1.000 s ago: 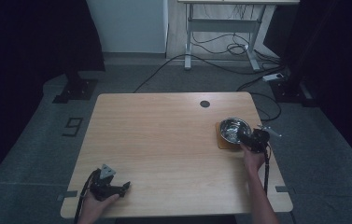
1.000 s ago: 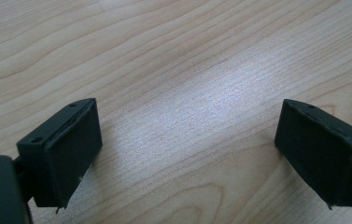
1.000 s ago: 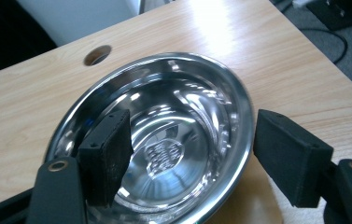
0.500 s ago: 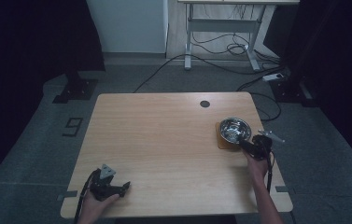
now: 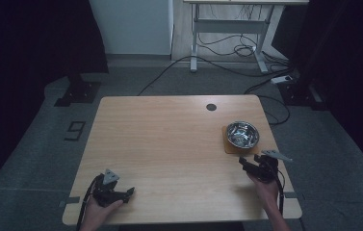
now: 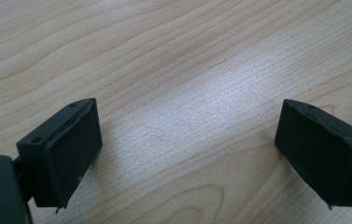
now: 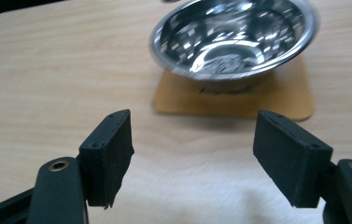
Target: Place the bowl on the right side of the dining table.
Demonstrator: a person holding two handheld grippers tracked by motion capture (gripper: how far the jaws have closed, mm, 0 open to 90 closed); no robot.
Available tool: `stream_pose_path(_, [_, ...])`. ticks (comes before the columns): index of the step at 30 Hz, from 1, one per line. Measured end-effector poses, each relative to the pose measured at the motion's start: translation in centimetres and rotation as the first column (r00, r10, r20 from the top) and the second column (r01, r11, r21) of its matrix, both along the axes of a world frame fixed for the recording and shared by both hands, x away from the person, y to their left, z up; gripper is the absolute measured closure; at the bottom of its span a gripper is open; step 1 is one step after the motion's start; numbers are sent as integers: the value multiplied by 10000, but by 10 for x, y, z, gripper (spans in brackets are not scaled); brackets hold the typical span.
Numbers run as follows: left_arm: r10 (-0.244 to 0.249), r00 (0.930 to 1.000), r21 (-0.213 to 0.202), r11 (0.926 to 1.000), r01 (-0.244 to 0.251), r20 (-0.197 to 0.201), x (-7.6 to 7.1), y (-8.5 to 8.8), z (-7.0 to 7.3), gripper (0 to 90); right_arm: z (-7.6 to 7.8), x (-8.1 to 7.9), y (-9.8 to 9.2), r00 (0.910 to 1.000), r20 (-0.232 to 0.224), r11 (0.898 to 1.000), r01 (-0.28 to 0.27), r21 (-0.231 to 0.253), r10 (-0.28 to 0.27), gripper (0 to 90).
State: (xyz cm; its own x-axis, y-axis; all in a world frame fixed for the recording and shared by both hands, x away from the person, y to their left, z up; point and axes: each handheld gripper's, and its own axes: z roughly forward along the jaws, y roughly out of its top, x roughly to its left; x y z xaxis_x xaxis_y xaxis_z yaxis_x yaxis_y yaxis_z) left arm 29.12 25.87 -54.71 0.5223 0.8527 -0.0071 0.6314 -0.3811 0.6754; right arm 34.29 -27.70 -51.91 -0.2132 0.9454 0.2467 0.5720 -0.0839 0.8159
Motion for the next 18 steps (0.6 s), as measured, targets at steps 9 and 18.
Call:
stream_pose_path(9, [-3, 10000, 7, 10000, 3, 0, 0, 0, 0, 70, -5, -10, 27, 9918, -194, 9919, -1269, -110, 1266, 283])
stream_pose_path(18, [-3, 10000, 4, 10000, 3, 2, 0, 0, 0, 71, -12, -14, 62, 9687, -200, 9681, -2479, -352, 2474, 296])
